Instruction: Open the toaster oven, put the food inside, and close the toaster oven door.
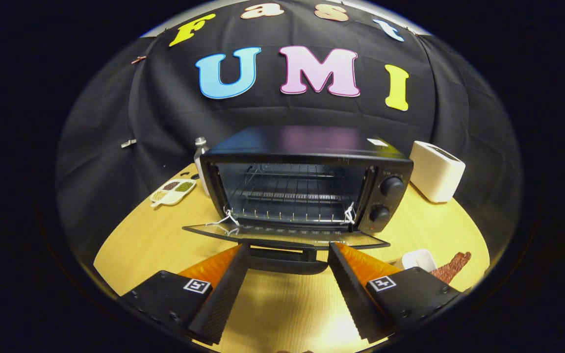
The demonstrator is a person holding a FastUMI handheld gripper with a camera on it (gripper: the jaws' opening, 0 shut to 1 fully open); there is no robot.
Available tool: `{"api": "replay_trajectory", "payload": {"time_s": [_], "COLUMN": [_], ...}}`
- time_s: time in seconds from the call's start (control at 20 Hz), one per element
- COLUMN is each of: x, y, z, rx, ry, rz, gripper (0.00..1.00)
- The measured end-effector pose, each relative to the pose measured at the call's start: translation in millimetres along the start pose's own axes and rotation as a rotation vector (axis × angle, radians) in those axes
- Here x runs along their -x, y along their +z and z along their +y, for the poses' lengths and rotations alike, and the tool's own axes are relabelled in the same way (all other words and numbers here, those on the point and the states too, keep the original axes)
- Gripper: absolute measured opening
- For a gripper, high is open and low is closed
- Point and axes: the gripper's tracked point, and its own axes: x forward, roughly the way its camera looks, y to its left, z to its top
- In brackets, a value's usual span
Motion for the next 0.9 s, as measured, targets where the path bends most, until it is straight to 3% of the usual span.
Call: {"api": "replay_trajectory", "payload": {"time_s": [0.15,0.3,0.6,0.9], "x": [4,18,59,124], "y": [-56,-65,-21,45], "z": [-3,-9,-19,-64], "rx": [-0.042,-0.044,0.009,0.088], "ry": [0.012,-0.007,0.026,0.003], "rz": [0.126,0.118,-0.008,-0.180], "gripper": [1.00,1.00,1.00,0.99]}}
